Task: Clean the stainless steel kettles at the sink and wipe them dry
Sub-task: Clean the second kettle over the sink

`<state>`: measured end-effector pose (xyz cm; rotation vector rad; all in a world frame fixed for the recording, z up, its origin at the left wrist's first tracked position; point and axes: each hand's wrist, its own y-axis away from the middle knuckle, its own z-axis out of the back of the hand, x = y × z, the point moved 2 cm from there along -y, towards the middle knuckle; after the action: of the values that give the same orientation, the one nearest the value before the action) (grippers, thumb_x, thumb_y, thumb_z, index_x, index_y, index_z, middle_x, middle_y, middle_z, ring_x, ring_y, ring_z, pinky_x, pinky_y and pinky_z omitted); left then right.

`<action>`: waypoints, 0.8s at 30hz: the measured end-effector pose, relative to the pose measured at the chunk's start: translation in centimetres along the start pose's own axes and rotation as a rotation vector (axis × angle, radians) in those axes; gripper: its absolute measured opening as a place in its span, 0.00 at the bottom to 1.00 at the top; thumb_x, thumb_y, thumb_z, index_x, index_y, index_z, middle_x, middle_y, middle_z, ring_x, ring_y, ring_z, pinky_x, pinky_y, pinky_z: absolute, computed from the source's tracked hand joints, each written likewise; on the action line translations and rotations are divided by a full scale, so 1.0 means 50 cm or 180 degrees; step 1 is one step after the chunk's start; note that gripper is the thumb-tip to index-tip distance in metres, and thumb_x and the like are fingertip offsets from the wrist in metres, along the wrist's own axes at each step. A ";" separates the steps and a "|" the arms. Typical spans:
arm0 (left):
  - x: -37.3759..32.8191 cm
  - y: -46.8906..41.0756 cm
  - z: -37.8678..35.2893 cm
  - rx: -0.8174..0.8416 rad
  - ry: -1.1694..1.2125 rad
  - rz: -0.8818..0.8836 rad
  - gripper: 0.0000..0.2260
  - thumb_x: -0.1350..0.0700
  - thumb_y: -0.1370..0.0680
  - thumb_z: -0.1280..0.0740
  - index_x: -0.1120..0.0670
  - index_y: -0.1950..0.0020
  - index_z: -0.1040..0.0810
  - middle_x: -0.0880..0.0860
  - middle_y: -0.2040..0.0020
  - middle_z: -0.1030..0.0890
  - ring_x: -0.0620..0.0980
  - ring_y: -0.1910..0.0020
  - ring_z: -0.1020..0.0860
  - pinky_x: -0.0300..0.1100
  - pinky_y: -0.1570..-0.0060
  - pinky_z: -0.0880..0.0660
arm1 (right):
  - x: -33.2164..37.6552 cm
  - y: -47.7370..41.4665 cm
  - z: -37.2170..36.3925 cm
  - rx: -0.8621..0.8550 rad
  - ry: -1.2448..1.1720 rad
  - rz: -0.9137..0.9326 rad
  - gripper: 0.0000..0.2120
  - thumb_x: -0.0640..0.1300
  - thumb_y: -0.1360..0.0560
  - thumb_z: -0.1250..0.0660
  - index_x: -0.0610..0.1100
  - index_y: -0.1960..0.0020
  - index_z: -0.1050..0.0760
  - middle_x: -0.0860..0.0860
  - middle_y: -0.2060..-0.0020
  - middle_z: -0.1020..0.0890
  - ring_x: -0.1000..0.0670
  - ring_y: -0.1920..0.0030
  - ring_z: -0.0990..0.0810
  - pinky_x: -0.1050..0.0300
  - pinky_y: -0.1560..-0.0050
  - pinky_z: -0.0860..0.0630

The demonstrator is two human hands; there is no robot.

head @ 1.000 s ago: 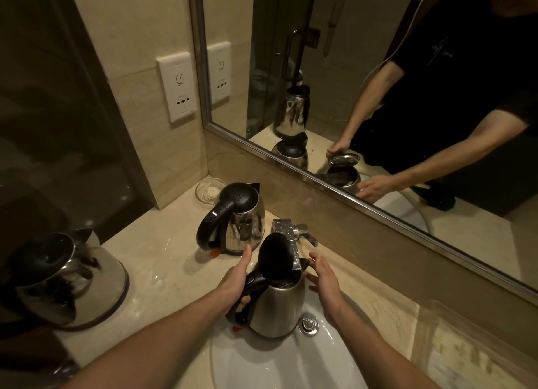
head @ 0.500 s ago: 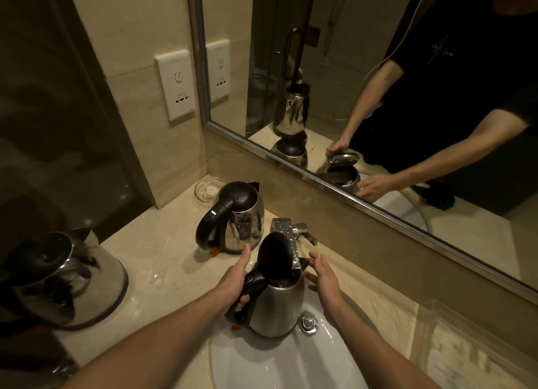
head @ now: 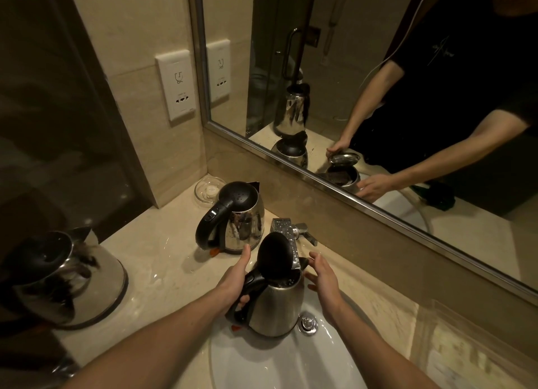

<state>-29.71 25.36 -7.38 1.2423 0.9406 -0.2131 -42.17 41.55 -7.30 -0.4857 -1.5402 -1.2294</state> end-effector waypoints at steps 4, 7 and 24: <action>0.003 -0.004 0.000 0.0003 0.0022 0.0045 0.38 0.24 0.25 0.52 0.54 0.41 0.21 0.56 0.69 0.27 0.48 0.78 0.33 0.40 0.72 0.36 | 0.000 0.001 0.000 -0.0017 -0.0026 -0.0003 0.20 0.55 0.18 0.51 0.49 0.33 0.31 0.49 0.37 0.26 0.47 0.44 0.25 0.49 0.43 0.30; 0.006 -0.006 -0.001 0.0009 -0.0007 0.0055 0.39 0.24 0.25 0.52 0.54 0.40 0.21 0.54 0.73 0.29 0.48 0.80 0.33 0.40 0.73 0.36 | -0.001 0.000 0.001 -0.0015 -0.0036 0.0001 0.20 0.55 0.18 0.51 0.48 0.32 0.31 0.48 0.36 0.26 0.47 0.45 0.25 0.48 0.41 0.31; 0.004 -0.008 -0.002 -0.0054 0.0004 0.0041 0.41 0.24 0.25 0.52 0.57 0.41 0.20 0.53 0.73 0.29 0.48 0.79 0.33 0.41 0.73 0.36 | 0.007 -0.005 0.001 0.0003 -0.0111 -0.0079 0.22 0.56 0.18 0.51 0.47 0.29 0.35 0.48 0.38 0.26 0.47 0.43 0.27 0.46 0.40 0.32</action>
<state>-29.88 25.39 -7.81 1.2328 0.9335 -0.1939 -42.52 41.40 -7.09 -0.4911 -1.5804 -1.2452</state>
